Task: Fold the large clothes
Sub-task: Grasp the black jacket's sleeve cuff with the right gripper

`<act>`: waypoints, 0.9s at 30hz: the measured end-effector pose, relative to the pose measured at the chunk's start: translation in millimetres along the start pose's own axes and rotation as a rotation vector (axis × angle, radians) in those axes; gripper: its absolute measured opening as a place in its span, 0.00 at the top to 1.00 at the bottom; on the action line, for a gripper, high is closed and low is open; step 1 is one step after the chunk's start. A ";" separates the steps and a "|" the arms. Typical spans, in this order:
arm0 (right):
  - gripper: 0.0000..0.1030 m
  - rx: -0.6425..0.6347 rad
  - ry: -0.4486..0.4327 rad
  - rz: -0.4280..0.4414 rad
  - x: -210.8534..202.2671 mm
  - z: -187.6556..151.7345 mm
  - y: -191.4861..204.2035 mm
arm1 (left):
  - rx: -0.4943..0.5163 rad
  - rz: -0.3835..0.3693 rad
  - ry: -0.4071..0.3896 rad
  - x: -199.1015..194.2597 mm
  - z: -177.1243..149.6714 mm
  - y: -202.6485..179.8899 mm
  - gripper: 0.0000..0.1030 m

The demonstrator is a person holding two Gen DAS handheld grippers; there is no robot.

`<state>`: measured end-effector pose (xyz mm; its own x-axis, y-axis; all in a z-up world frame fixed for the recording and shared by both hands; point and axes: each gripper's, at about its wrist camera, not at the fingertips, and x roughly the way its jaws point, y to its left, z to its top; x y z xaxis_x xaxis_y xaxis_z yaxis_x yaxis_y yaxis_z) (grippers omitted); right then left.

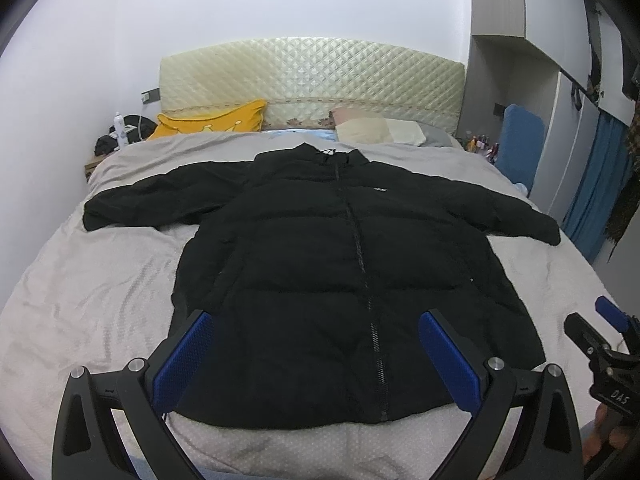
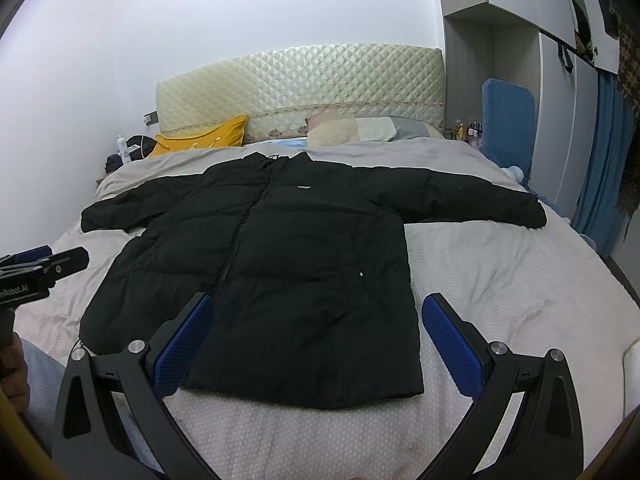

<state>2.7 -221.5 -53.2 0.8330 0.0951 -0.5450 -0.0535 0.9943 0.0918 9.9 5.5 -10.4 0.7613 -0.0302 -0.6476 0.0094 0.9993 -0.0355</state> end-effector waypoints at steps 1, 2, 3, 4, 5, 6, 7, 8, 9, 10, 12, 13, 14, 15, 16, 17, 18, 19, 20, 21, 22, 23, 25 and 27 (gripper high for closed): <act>0.00 0.002 0.001 0.000 0.3 0.4 1.2 | 0.002 -0.005 -0.004 -0.4 1.7 0.2 0.00; 0.00 0.005 0.001 0.003 1.4 1.3 -0.2 | 0.005 -0.013 -0.014 -1.1 4.1 0.1 0.00; 0.00 0.007 -0.002 0.008 1.8 2.6 0.0 | 0.008 -0.020 -0.020 -1.2 6.3 1.3 0.00; 0.00 0.008 -0.005 0.010 2.2 4.3 2.1 | 0.016 -0.026 -0.022 -0.2 9.8 1.2 0.00; 0.00 0.015 -0.010 0.010 2.9 6.3 0.6 | 0.023 -0.028 -0.023 0.8 13.7 1.4 0.00; 0.00 0.020 -0.013 0.007 3.6 8.6 0.1 | 0.031 -0.024 -0.029 2.1 19.5 1.2 0.00; 0.00 0.023 -0.017 0.004 4.3 11.6 -0.2 | 0.033 -0.023 -0.036 3.0 23.6 1.9 0.00; 0.00 0.025 -0.022 0.001 4.7 14.5 1.0 | 0.035 -0.024 -0.051 4.0 29.7 2.5 0.00; 0.00 0.030 -0.035 -0.004 4.3 18.4 -1.1 | 0.038 -0.029 -0.059 5.4 35.0 3.4 0.00; 0.00 0.034 -0.048 -0.011 3.5 21.7 -1.7 | 0.041 -0.043 -0.067 6.5 39.9 5.2 0.00; 0.00 0.042 -0.073 -0.032 3.6 29.4 -3.7 | 0.044 -0.084 -0.078 12.3 51.4 7.7 0.00; 0.00 0.046 -0.083 -0.040 4.2 33.6 -4.6 | 0.043 -0.096 -0.087 15.4 56.0 8.7 0.00; 0.00 0.050 -0.090 -0.042 4.9 36.9 -4.6 | 0.042 -0.099 -0.096 18.8 60.8 9.9 0.00; 0.00 0.059 -0.100 -0.039 7.0 42.9 -7.6 | 0.042 -0.098 -0.114 23.4 65.7 11.5 0.00; 0.00 0.067 -0.106 -0.042 9.4 49.0 -10.3 | 0.044 -0.096 -0.126 25.8 68.5 13.1 0.00; 0.00 0.072 -0.113 -0.048 10.4 53.6 -11.4 | 0.045 -0.093 -0.141 30.4 71.2 14.9 0.00; 0.00 0.080 -0.126 -0.059 12.9 61.0 -15.6 | 0.043 -0.093 -0.146 35.2 72.5 17.1 0.00; 0.00 0.085 -0.132 -0.067 15.2 66.9 -18.3 | 0.037 -0.097 -0.141 38.9 73.1 19.2 0.00; 0.00 0.091 -0.142 -0.076 18.7 74.5 -23.0 | 0.030 -0.106 -0.135 43.1 73.2 21.9 0.00; 0.00 0.102 -0.149 -0.079 22.5 81.3 -27.5 | 0.021 -0.113 -0.130 48.1 72.2 24.3 0.00; 0.00 0.111 -0.154 -0.079 25.7 86.6 -31.0 | 0.014 -0.113 -0.120 53.9 71.6 26.3 0.00; 0.00 0.136 -0.159 -0.085 34.2 95.3 -40.4 | 0.007 -0.113 -0.111 59.8 69.5 28.7 0.00; 0.00 0.163 -0.156 -0.109 47.4 105.9 -53.6 | 0.005 -0.107 -0.100 68.4 65.2 32.0 0.00; 0.00 0.191 -0.136 -0.116 71.0 117.7 -69.9 | 0.000 -0.098 -0.080 78.6 61.7 36.7 0.00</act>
<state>130.3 -289.8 -0.3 0.8945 -0.0390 -0.4453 0.1407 0.9701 0.1976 110.0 41.1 -15.7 0.8058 -0.1261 -0.5785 0.0862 0.9916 -0.0961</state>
